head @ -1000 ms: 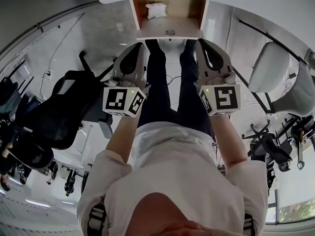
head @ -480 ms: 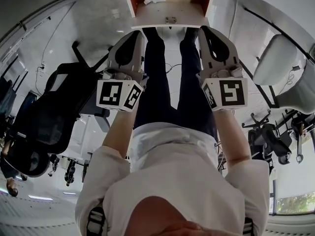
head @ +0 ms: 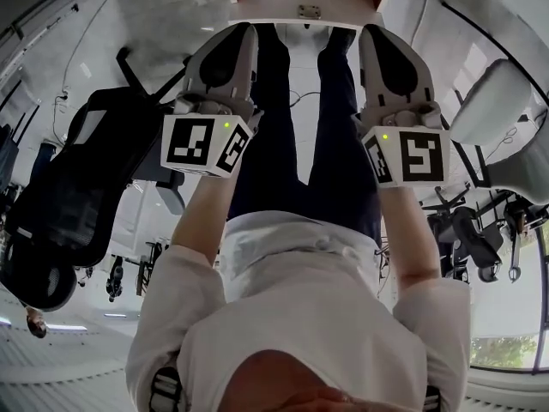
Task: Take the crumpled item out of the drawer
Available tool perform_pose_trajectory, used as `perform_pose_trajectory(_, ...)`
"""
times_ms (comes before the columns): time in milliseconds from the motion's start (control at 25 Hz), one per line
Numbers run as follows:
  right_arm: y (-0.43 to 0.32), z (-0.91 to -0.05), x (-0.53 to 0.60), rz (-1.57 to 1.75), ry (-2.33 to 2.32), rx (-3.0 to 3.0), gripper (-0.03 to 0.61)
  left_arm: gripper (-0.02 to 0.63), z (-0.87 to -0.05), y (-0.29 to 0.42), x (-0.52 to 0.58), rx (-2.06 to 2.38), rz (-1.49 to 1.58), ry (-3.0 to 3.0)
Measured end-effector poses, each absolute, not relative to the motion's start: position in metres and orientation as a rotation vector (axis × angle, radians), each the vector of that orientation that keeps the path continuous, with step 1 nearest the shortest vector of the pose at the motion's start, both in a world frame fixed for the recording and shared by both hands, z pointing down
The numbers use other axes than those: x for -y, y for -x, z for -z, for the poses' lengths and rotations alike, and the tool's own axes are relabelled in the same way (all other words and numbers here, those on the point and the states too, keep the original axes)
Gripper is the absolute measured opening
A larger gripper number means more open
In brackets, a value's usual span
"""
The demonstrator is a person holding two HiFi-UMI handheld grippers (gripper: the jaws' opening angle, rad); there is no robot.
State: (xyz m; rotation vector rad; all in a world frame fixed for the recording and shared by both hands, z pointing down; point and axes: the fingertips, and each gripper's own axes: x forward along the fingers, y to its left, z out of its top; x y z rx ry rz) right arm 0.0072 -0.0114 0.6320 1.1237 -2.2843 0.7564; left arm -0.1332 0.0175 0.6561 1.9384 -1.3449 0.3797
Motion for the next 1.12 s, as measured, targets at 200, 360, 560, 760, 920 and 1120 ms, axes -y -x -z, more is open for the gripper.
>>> perform_pose_trajectory(200,-0.006,-0.636,0.008,-0.771,-1.125,2.287,0.006,0.009,-0.660,0.126,-0.017,1.328,-0.391,-1.944)
perform_pose_trajectory(360,-0.006,-0.636,0.007,-0.782,-1.130,2.290,0.006,0.009,-0.668,0.123,-0.016,1.335,-0.446,-1.942)
perform_pose_trajectory(560,-0.011,-0.638,0.009,-0.795,-1.139,2.289,0.006,0.052,-0.675,0.115,-0.010,1.322,-0.493,-1.951)
perform_pose_trajectory(760,-0.017,-0.641,0.010,-0.810,-1.151,2.284,0.006,0.258,-0.687,0.106,-0.004,1.292,-0.535,-1.933)
perform_pose_trajectory(920,-0.021,-0.642,0.011,-0.816,-1.148,2.286,0.006,0.298,-0.697,0.102,0.001,1.299,-0.564,-1.915)
perform_pose_trajectory(1120,-0.027,-0.644,0.012,-0.826,-1.158,2.287,0.006,0.298,-0.708,0.096,0.006,1.283,-0.587,-1.915)
